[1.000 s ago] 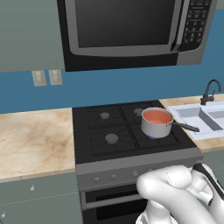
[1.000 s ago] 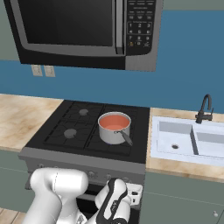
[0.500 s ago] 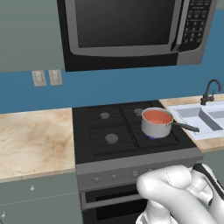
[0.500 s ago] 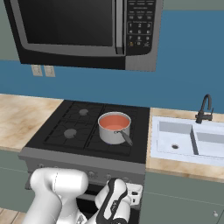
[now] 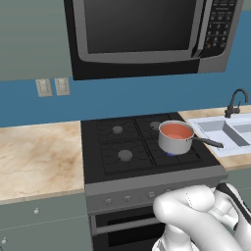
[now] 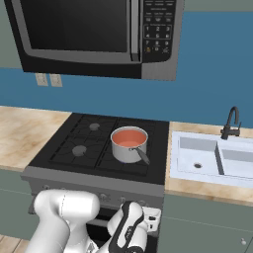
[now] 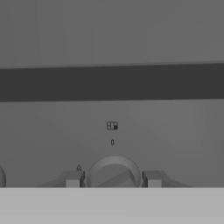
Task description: Wait until the marinara sauce is simmered to a deep red color and then turn off the stove.
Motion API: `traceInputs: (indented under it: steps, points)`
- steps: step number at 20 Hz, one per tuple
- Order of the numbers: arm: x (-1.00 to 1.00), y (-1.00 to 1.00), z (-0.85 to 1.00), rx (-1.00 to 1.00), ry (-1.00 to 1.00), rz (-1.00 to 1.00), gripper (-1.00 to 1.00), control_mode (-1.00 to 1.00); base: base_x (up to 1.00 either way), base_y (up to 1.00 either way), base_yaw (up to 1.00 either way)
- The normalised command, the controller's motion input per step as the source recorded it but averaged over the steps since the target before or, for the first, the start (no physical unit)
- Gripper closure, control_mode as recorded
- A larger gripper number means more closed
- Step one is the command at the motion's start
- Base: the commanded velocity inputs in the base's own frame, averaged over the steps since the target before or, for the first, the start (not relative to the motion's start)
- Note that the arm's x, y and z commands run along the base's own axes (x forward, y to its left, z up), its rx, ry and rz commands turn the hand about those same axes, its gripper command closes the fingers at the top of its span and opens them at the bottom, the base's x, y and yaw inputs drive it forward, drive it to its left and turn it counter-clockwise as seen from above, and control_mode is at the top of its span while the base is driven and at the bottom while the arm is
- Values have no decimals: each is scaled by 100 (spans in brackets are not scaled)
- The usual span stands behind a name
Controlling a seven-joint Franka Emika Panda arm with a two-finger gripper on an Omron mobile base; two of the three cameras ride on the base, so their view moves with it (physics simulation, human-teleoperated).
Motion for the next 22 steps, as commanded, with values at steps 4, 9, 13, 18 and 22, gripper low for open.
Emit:
traceInputs:
  steps: [4,9,13,18,22]
  points:
    - [0,0,0,0,0,0,100,-100,0,0,0]
    - [0,0,0,0,0,0,100,-100,0,0,0]
    - [0,0,0,0,0,0,100,-100,0,0,0]
    - [0,0,0,0,0,0,100,-100,0,0,0]
    - [0,0,0,0,0,0,100,-100,0,0,0]
